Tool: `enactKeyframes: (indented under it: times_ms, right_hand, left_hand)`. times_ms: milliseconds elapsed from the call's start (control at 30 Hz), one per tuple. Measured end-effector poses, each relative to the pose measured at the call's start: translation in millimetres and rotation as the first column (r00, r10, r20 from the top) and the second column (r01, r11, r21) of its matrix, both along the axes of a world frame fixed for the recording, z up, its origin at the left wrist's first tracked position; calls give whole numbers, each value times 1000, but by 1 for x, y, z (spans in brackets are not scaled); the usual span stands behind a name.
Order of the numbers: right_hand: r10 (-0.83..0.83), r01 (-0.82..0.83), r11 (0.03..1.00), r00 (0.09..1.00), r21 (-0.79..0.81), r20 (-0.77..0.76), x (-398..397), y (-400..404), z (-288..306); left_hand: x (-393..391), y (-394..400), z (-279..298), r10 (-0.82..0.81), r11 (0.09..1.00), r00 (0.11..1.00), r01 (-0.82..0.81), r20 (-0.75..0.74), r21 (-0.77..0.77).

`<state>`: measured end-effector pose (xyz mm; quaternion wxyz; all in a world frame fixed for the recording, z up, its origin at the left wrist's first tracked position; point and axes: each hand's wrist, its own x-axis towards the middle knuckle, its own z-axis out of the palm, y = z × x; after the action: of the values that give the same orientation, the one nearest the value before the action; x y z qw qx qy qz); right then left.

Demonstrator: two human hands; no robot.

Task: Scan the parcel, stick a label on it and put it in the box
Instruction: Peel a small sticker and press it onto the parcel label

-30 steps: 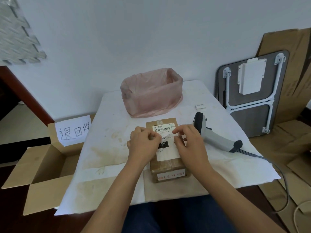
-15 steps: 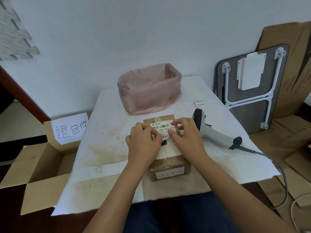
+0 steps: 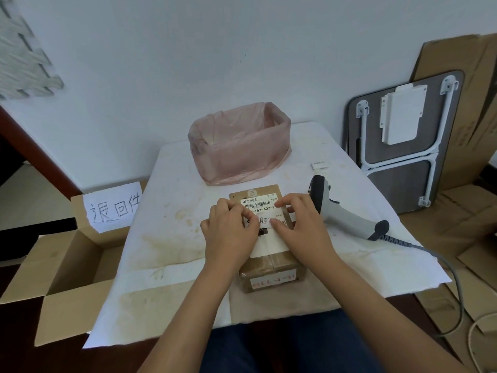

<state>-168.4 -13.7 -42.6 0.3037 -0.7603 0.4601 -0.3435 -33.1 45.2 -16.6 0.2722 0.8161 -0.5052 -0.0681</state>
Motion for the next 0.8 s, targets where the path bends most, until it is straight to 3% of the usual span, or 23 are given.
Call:
enactKeyframes:
  times_ms: [667, 800]
  right_hand:
    - [-55, 56, 996, 998, 63, -16, 2, 8, 0]
    - [-54, 55, 997, 998, 61, -12, 3, 7, -3]
  left_hand:
    - [2, 5, -13, -8, 996, 1000, 7, -5, -84]
    - [1, 12, -13, -103, 976, 990, 119, 98, -182]
